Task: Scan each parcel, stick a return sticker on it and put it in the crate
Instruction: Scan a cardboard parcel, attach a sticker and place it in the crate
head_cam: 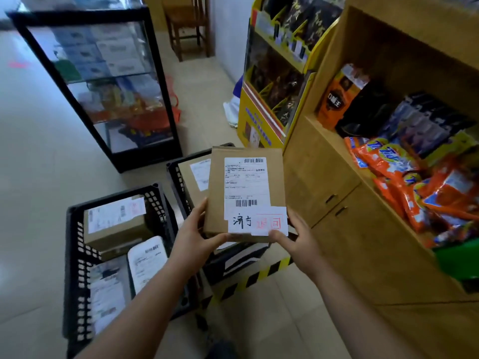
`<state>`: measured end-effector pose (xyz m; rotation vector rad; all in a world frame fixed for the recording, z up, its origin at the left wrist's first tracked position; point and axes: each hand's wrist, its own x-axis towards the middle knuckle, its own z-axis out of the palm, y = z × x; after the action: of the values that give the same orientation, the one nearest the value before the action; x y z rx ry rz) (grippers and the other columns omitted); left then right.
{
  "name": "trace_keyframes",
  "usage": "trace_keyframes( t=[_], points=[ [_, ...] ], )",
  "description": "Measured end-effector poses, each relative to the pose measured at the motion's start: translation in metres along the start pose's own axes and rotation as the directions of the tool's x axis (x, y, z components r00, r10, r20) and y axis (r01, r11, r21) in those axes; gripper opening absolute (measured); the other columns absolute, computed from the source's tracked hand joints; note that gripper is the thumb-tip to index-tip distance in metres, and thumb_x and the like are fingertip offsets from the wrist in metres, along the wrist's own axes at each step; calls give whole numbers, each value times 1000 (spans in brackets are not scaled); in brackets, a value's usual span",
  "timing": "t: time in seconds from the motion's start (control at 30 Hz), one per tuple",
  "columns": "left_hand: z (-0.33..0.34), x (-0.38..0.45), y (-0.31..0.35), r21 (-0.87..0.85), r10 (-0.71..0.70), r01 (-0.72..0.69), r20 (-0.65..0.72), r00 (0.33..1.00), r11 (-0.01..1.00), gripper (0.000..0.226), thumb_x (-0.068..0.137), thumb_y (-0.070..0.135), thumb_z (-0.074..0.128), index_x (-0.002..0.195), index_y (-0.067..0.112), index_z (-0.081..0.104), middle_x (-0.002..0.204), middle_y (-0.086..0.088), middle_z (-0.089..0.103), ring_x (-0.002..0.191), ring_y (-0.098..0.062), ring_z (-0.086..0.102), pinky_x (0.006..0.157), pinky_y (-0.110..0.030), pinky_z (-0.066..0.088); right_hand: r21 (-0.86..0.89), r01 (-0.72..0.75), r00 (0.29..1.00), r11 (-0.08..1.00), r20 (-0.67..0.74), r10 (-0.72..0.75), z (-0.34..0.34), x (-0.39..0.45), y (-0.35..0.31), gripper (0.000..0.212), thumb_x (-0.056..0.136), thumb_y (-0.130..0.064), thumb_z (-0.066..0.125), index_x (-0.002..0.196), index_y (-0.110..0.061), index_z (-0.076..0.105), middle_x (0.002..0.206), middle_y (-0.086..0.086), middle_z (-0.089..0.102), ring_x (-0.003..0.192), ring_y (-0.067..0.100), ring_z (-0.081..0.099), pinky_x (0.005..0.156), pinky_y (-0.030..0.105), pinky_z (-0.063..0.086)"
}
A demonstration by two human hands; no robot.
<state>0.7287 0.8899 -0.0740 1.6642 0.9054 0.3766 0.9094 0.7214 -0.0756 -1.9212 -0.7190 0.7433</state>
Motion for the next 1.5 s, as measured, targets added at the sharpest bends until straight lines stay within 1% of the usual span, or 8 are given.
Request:
trace_keyframes(
  t=[0.13, 0.47, 0.6, 0.73, 0.93, 1.07, 1.2, 1.5],
  points=[
    [10, 30, -22, 14, -96, 96, -10, 995, 995, 100, 73, 27, 85, 151, 36, 24, 140, 7, 46, 121, -12, 49, 102, -38, 48, -26, -103, 993, 994, 62, 105, 8, 34, 16, 56, 91, -34, 67, 137, -48, 40, 123, -28, 55, 108, -23, 47, 80, 7, 46],
    [48, 48, -64, -58, -304, 299, -131, 943, 952, 87, 76, 32, 82, 147, 37, 31, 135, 9, 52, 118, -12, 53, 95, -40, 54, -77, -234, 951, 969, 187, 245, 15, 91, 68, 61, 92, -35, 65, 147, -37, 37, 138, -6, 38, 125, 12, 41, 98, 28, 36],
    [79, 51, -65, -149, -354, 327, -233, 906, 933, 90, 71, 30, 86, 144, 38, 35, 124, 23, 52, 109, 4, 54, 90, -23, 49, -113, -319, 912, 941, 234, 337, 11, 122, 91, 47, 96, -43, 54, 140, -50, 38, 133, 0, 37, 120, 21, 48, 104, 43, 43],
    [111, 62, -71, -112, -395, 380, -320, 861, 918, 89, 74, 31, 84, 147, 28, 35, 136, 13, 46, 116, -4, 51, 97, -26, 48, -79, -339, 884, 938, 316, 346, 8, 156, 106, 48, 91, -55, 54, 136, -57, 39, 138, -4, 35, 122, 24, 50, 100, 53, 49],
    [144, 81, -78, -33, -418, 434, -343, 841, 900, 74, 86, 38, 71, 148, 26, 34, 134, 7, 43, 123, -11, 48, 107, -37, 44, 50, -387, 864, 921, 367, 343, 0, 192, 120, 47, 99, -24, 57, 141, -36, 40, 130, -2, 57, 112, 19, 60, 75, 37, 61],
    [147, 94, -81, -26, -467, 497, -386, 795, 867, 78, 87, 37, 69, 150, 33, 25, 131, 7, 53, 111, -9, 57, 94, -41, 54, 11, -339, 877, 941, 366, 312, -5, 203, 131, 43, 97, -18, 59, 131, -42, 47, 128, 0, 60, 112, 18, 62, 81, 36, 60],
    [134, 115, -76, -54, -517, 543, -397, 758, 838, 91, 90, 35, 67, 154, 33, 3, 92, 7, 59, 81, -4, 59, 61, -22, 50, 0, -311, 892, 950, 344, 292, -7, 206, 138, 42, 96, -21, 61, 122, -52, 49, 124, -3, 62, 111, 16, 63, 89, 43, 58],
    [87, 165, -60, 40, -449, 514, -433, 781, 857, 104, 85, 44, 70, 153, 37, -8, 83, -1, 59, 81, -15, 62, 67, -32, 51, 52, -299, 920, 953, 280, 273, -8, 220, 127, 40, 96, -18, 61, 125, -44, 52, 118, -2, 66, 107, 16, 66, 79, 35, 61]
  ],
)
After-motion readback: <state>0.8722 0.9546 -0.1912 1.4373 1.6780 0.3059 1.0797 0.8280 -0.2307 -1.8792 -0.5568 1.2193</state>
